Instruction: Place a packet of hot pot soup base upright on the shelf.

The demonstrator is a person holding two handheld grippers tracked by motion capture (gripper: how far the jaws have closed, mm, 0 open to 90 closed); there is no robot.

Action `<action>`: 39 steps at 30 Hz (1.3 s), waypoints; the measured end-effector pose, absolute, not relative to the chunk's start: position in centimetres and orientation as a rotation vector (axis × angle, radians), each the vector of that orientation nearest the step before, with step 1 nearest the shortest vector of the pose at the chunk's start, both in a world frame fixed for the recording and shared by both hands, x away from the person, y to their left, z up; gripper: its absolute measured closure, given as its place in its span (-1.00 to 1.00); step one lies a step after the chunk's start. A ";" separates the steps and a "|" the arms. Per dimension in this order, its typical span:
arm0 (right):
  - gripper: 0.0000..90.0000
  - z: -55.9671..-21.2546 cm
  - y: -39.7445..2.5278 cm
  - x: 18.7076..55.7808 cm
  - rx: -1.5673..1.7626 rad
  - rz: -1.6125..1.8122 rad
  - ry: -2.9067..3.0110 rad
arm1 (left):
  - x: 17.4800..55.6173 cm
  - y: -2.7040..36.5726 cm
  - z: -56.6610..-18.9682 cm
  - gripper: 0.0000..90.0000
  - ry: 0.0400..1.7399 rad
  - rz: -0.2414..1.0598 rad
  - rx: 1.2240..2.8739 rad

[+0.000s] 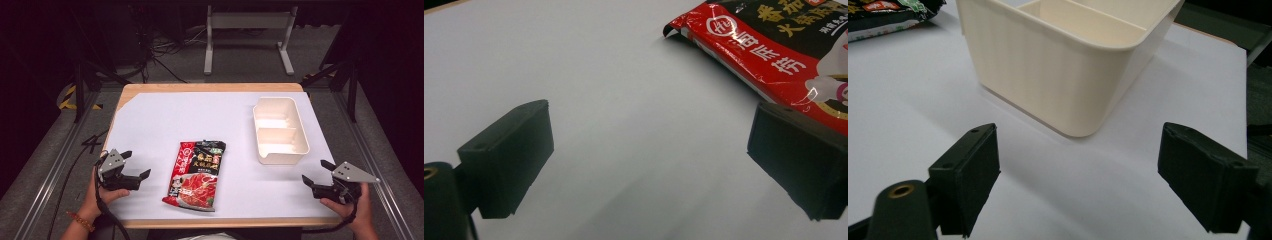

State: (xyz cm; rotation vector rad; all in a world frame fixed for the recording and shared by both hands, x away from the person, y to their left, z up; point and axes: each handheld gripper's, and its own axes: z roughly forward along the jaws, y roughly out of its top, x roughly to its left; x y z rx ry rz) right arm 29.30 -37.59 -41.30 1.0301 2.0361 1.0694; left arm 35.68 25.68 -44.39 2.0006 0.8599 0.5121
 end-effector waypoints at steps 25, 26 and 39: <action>-0.44 -33.8 -25.3 30.6 0.584 1.156 2.289 | 35.4 25.1 -44.7 -0.75 0.757 0.423 2.050; -0.44 -33.8 -24.5 31.0 0.572 1.161 2.303 | 35.4 25.0 -44.7 -0.76 0.758 0.405 2.051; -0.43 -36.0 -16.0 36.9 0.459 1.064 2.477 | 35.3 24.7 -44.6 -0.76 0.728 0.418 2.063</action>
